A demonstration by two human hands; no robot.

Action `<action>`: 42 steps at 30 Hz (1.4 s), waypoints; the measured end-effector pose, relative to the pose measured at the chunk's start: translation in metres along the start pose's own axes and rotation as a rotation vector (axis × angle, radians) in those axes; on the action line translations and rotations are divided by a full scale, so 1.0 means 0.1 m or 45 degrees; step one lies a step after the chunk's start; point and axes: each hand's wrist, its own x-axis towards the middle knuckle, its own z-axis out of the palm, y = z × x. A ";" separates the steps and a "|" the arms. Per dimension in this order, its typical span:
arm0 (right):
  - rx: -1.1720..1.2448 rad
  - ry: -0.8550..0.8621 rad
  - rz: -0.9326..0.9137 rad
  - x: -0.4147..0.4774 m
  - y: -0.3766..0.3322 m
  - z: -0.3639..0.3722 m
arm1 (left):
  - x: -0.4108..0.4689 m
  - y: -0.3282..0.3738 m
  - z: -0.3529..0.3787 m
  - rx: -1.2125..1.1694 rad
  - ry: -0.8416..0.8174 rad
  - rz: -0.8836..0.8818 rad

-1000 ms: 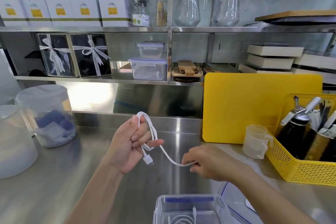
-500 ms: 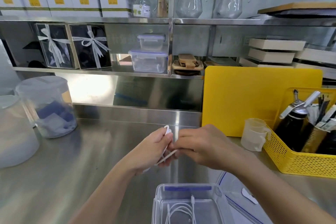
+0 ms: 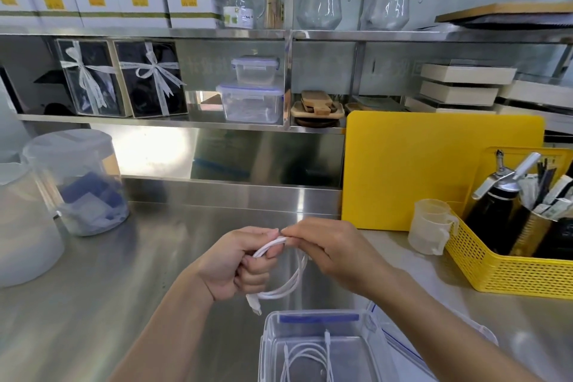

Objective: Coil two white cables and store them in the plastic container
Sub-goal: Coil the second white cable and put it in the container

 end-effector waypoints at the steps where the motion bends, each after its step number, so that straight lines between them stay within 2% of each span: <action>1: 0.065 -0.027 0.036 -0.01 0.00 0.02 | -0.01 0.01 -0.01 -0.007 -0.003 -0.006; 4: 0.054 -0.065 0.085 -0.05 0.01 0.11 | -0.01 -0.02 0.00 0.029 0.040 0.003; 8: 0.005 0.074 0.219 -0.07 0.07 0.22 | 0.09 -0.08 0.09 0.107 0.324 0.181; 13: 0.178 0.205 0.555 -0.13 0.17 0.28 | 0.16 -0.15 0.11 0.434 0.678 0.436; 17: 0.399 0.303 0.704 -0.14 0.18 0.31 | 0.24 -0.18 0.13 0.362 0.810 0.530; 20: 0.358 0.205 0.819 -0.15 0.25 0.27 | 0.26 -0.16 0.06 0.346 0.913 0.586; 24: 0.240 -0.089 0.980 -0.15 0.31 0.18 | 0.29 -0.21 0.00 0.406 0.991 0.603; 26: 0.411 -0.101 1.013 -0.13 0.28 0.12 | 0.31 -0.24 -0.01 0.423 1.001 0.611; 30: 1.051 0.149 1.027 -0.08 0.19 0.01 | 0.34 -0.25 -0.03 0.410 0.987 0.633; 36: 1.571 0.296 1.007 -0.04 0.17 -0.04 | 0.39 -0.31 0.03 0.383 0.941 0.642; 39: 1.395 0.322 0.978 -0.07 0.19 0.05 | 0.40 -0.33 0.03 0.305 0.931 0.634; 42: 0.833 0.262 0.926 -0.15 0.23 0.20 | 0.38 -0.34 0.00 0.176 0.903 0.623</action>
